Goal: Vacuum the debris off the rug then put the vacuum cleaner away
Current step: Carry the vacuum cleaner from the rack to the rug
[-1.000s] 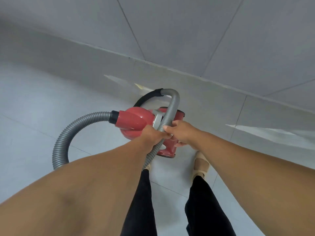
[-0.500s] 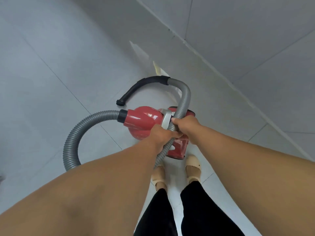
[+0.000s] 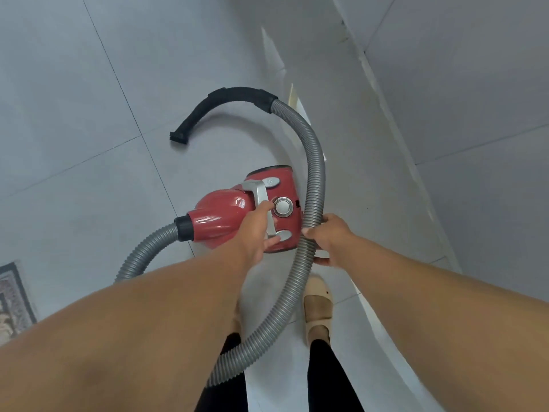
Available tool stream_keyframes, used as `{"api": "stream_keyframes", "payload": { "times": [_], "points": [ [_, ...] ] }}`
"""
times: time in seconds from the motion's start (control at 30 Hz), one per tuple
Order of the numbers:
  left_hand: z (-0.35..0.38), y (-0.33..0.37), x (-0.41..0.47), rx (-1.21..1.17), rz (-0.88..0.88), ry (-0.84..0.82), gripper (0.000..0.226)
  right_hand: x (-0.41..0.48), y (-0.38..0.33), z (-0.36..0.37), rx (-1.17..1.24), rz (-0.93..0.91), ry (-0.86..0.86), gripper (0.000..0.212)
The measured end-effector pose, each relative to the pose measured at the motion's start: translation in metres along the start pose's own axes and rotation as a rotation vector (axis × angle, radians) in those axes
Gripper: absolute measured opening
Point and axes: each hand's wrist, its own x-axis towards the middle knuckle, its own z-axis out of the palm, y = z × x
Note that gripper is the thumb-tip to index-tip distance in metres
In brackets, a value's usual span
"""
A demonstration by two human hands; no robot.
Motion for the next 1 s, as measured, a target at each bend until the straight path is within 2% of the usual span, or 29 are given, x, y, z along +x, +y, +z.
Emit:
{"api": "stream_keyframes", "payload": {
  "times": [0.13,0.23,0.27,0.37,0.53,0.7,0.8,0.9,1.0],
  "points": [
    [0.021,-0.02,0.019,0.039,0.047,-0.011,0.053,0.017,0.012,-0.015,0.047,-0.006,0.016,0.035],
    [0.043,-0.032,0.03,0.133,0.069,-0.095,0.077,0.027,0.014,-0.021,0.054,-0.039,0.022,0.037],
    [0.052,-0.034,0.03,0.157,0.072,-0.127,0.078,0.028,0.014,-0.023,0.059,-0.046,0.023,0.037],
    [0.071,-0.032,0.022,0.181,0.085,-0.212,0.053,0.03,0.013,-0.029,0.063,-0.043,0.022,0.038],
    [0.079,-0.033,0.006,0.157,0.025,-0.303,0.048,0.029,0.017,-0.04,0.068,-0.008,0.022,0.044],
    [0.067,-0.036,-0.009,0.266,0.138,-0.251,0.049,0.012,0.017,-0.033,0.03,-0.026,-0.022,0.042],
    [0.063,-0.033,-0.02,0.224,0.175,-0.166,0.047,-0.006,0.015,-0.025,-0.105,-0.105,-0.085,0.046],
    [0.057,-0.025,-0.033,0.155,0.273,-0.035,0.037,-0.03,0.01,-0.019,-0.279,-0.243,-0.212,0.061],
    [0.045,-0.015,-0.052,0.087,0.364,0.076,0.038,-0.052,0.007,-0.008,-0.417,-0.341,-0.317,0.083]
  ]
}}
